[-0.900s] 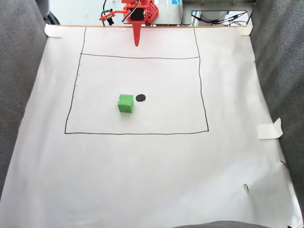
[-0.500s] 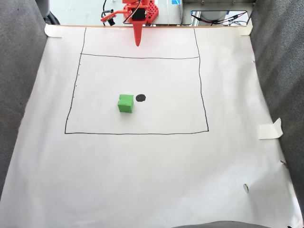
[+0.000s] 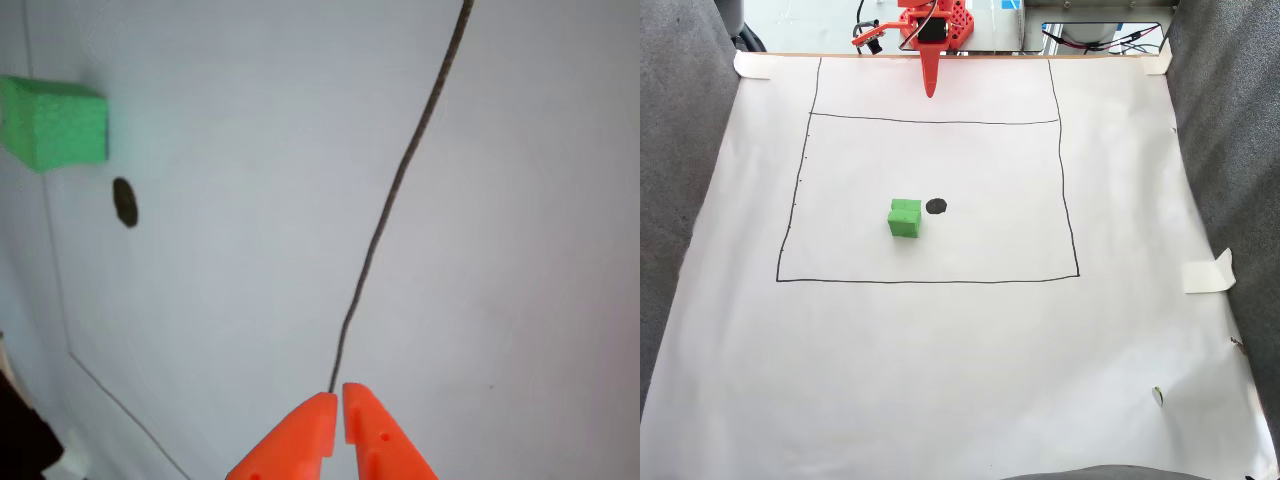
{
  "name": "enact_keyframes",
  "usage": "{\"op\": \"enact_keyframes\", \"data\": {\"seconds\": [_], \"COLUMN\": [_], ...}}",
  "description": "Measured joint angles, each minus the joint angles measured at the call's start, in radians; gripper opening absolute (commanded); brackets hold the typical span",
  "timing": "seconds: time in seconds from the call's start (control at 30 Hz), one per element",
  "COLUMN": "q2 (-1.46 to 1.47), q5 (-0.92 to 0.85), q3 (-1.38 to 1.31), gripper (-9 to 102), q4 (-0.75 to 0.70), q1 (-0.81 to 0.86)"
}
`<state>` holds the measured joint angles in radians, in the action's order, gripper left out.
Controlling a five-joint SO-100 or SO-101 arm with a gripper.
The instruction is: Grasp the colored block, Place it on the black dot, and then return the arm to the default position.
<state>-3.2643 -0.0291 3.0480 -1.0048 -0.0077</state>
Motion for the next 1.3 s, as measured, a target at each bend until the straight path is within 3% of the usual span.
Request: {"op": "enact_keyframes", "data": {"seconds": [0.13, 0.47, 1.3], "q2": [0.083, 0.699, 1.891], "q5": [-0.006, 0.086, 0.273], "q3": [-0.044, -0.523, -1.812], "gripper": [0, 0, 0], "q4": [0.006, -0.011, -0.287], "q1": [0.000, 0.005, 0.063]}}
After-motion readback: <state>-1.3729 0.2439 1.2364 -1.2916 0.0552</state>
